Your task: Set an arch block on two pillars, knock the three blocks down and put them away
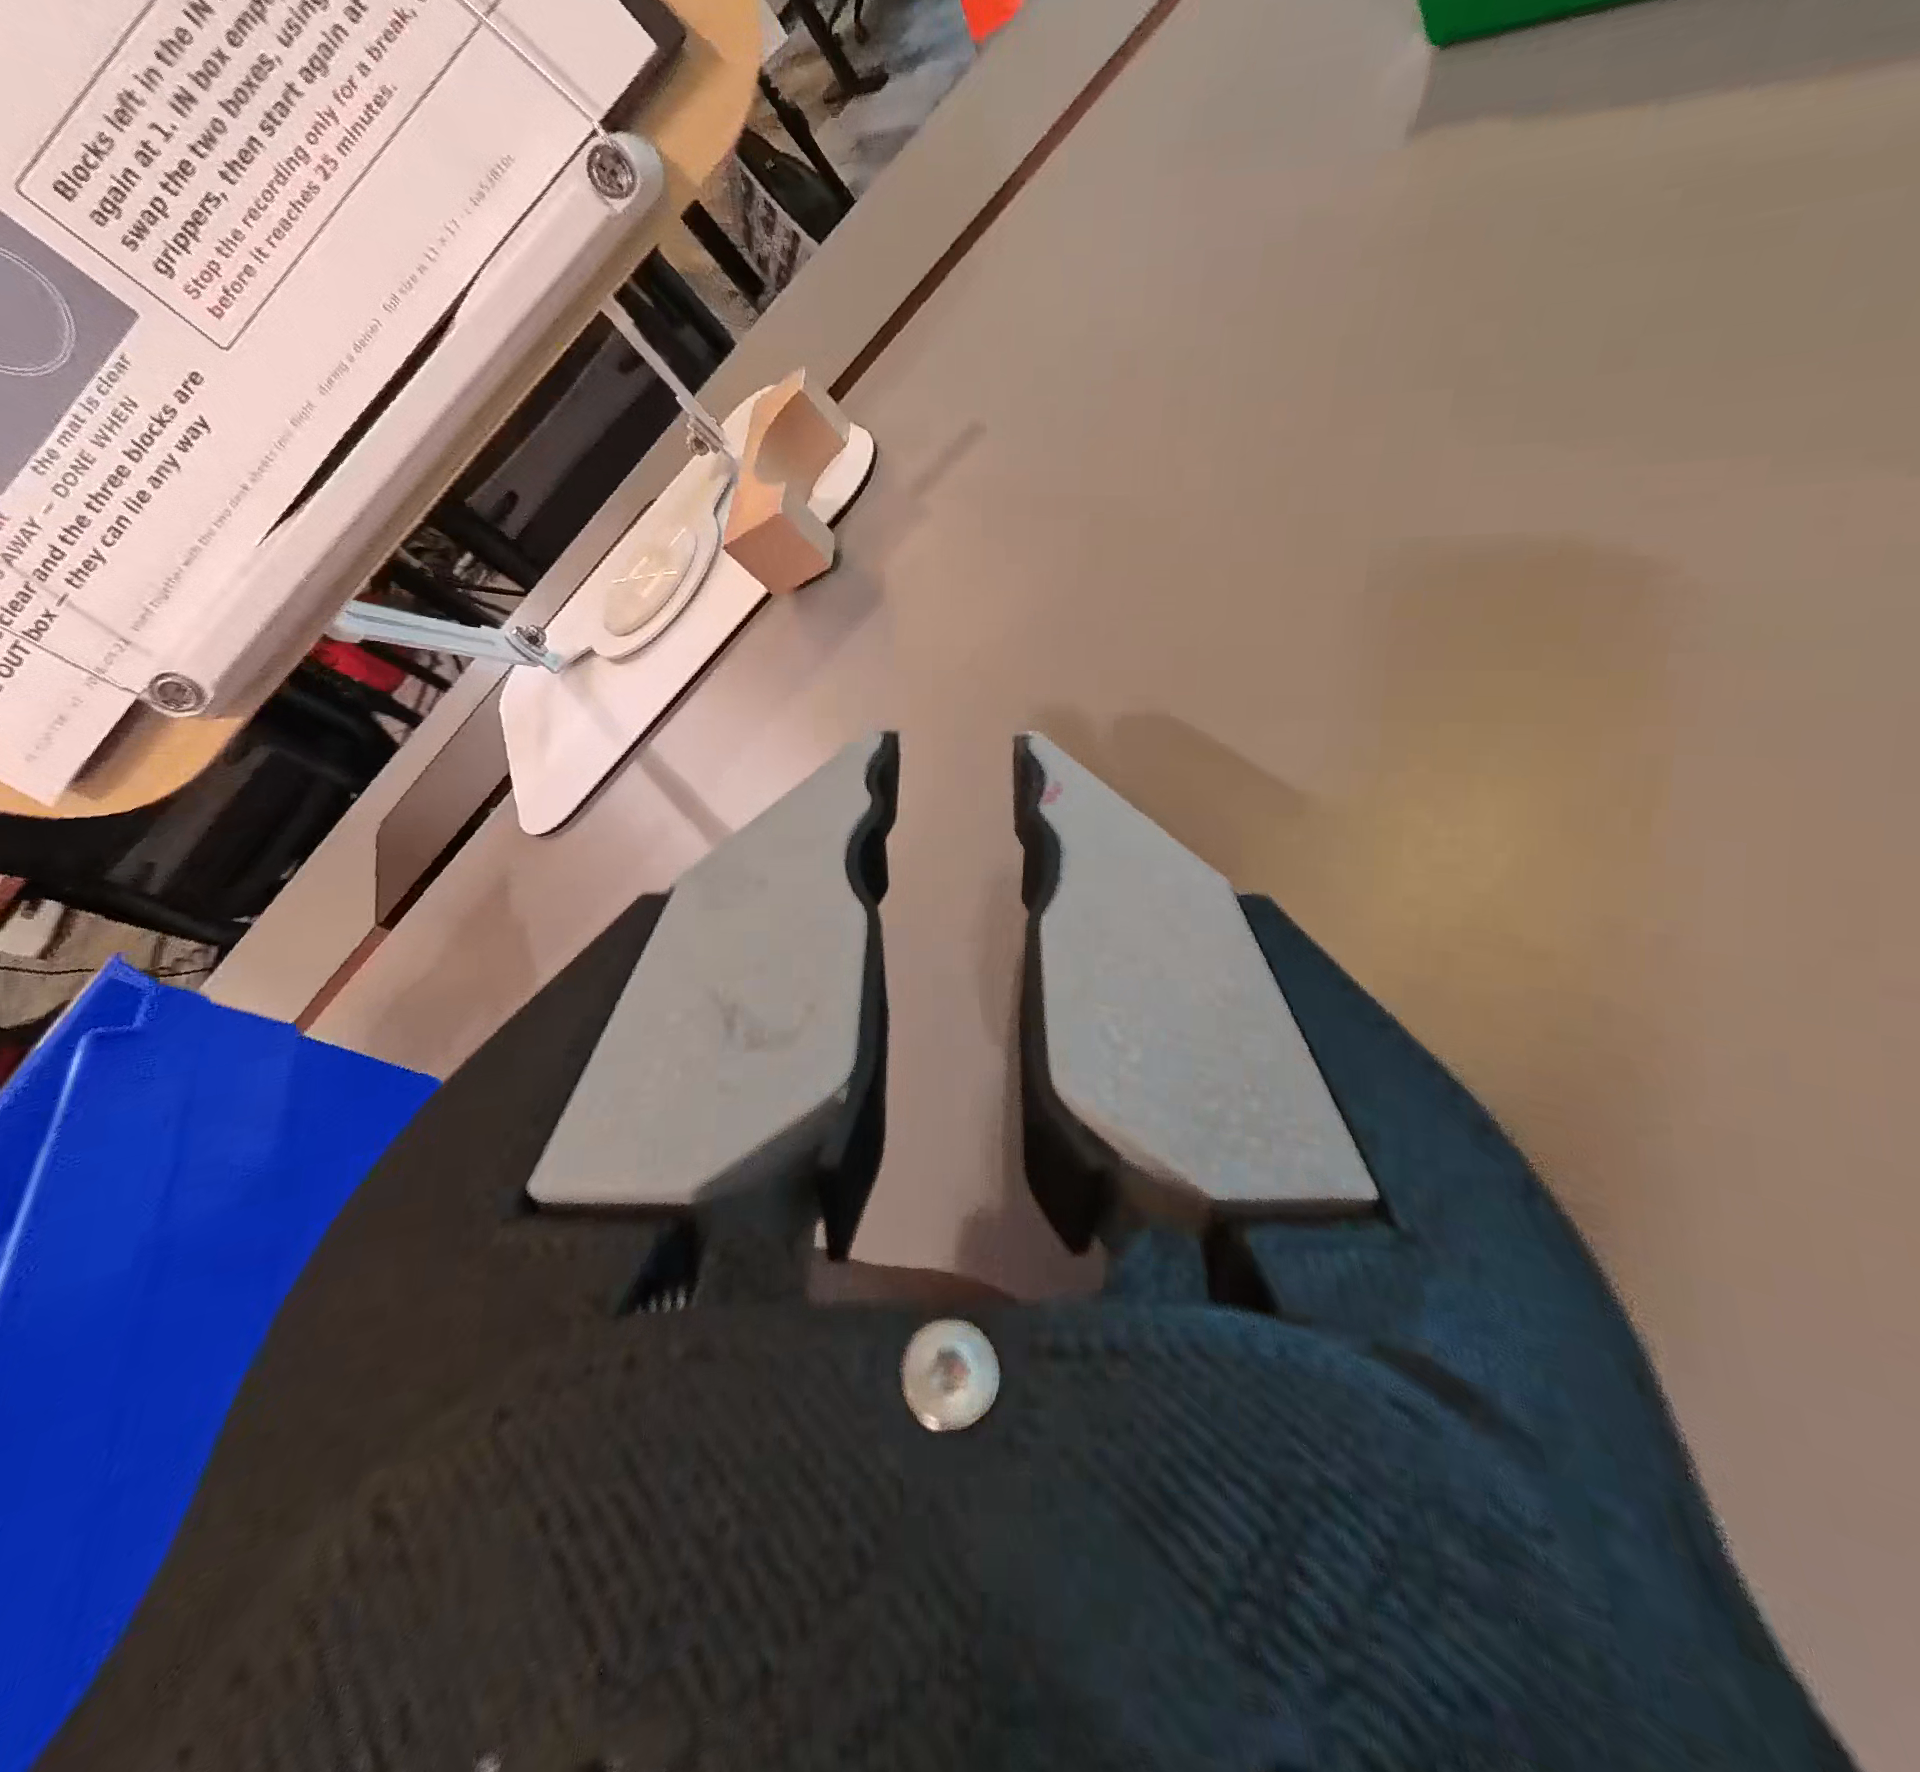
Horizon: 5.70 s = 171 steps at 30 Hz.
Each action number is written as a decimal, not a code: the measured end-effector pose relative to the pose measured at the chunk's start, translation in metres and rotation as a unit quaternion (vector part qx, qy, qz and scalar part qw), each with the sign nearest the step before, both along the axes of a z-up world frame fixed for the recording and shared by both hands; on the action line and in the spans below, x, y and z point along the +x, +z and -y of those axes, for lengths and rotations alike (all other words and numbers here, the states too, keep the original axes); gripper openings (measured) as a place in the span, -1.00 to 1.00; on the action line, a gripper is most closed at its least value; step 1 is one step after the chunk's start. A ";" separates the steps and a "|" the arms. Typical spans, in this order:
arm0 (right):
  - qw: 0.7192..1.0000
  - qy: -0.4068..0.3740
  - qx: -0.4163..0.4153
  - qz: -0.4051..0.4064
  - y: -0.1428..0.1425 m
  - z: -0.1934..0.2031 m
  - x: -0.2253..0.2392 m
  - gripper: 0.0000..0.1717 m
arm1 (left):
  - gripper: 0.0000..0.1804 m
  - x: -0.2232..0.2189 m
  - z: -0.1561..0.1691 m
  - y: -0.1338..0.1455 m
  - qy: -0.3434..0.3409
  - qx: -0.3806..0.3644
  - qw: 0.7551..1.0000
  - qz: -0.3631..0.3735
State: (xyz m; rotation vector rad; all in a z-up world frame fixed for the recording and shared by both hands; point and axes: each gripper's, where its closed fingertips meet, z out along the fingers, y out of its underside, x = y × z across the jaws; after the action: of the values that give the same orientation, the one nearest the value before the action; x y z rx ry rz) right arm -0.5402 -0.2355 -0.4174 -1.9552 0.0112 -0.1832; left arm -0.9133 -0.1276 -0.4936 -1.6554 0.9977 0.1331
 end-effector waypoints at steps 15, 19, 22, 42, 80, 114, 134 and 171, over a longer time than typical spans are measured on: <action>0.992 0.050 -0.117 0.001 -0.054 -0.011 -0.017 -0.59 | -0.82 -0.005 -0.003 0.002 0.015 -0.004 1.000 0.019; 0.997 0.069 -0.003 -0.021 0.002 -0.005 -0.032 -0.60 | -0.82 -0.007 -0.004 0.000 0.019 -0.013 1.000 0.021; 0.986 0.129 0.082 -0.061 0.045 0.006 -0.063 -0.60 | -0.81 -0.009 -0.005 -0.002 0.024 -0.021 0.999 0.023; 0.915 0.383 -0.082 0.093 -0.055 -0.001 -0.269 -0.67 | -0.77 -0.010 -0.007 -0.013 0.026 -0.045 0.999 0.002; 0.942 0.326 -0.016 0.081 -0.064 -0.035 -0.252 -0.80 | -0.65 0.036 -0.133 -0.020 0.037 -0.092 0.994 0.035; 0.873 0.487 0.025 0.010 -0.040 0.017 -0.308 -0.61 | -0.62 0.047 0.146 0.041 -0.398 -0.027 0.906 0.143; 0.957 0.284 -0.050 -0.037 -0.017 0.032 -0.068 -0.60 | -0.65 0.025 0.097 0.030 -0.279 0.011 0.952 0.124; 0.918 0.336 -0.094 -0.191 -0.007 0.032 -0.142 -0.08 | -0.10 -0.122 0.126 0.081 0.058 0.003 0.961 0.272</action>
State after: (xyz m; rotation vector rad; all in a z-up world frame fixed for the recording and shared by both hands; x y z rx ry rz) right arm -0.6818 -0.2677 -0.4243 -2.0425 -0.4318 0.6721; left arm -1.0354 -0.2537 -0.4130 -1.6180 0.4813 -0.2323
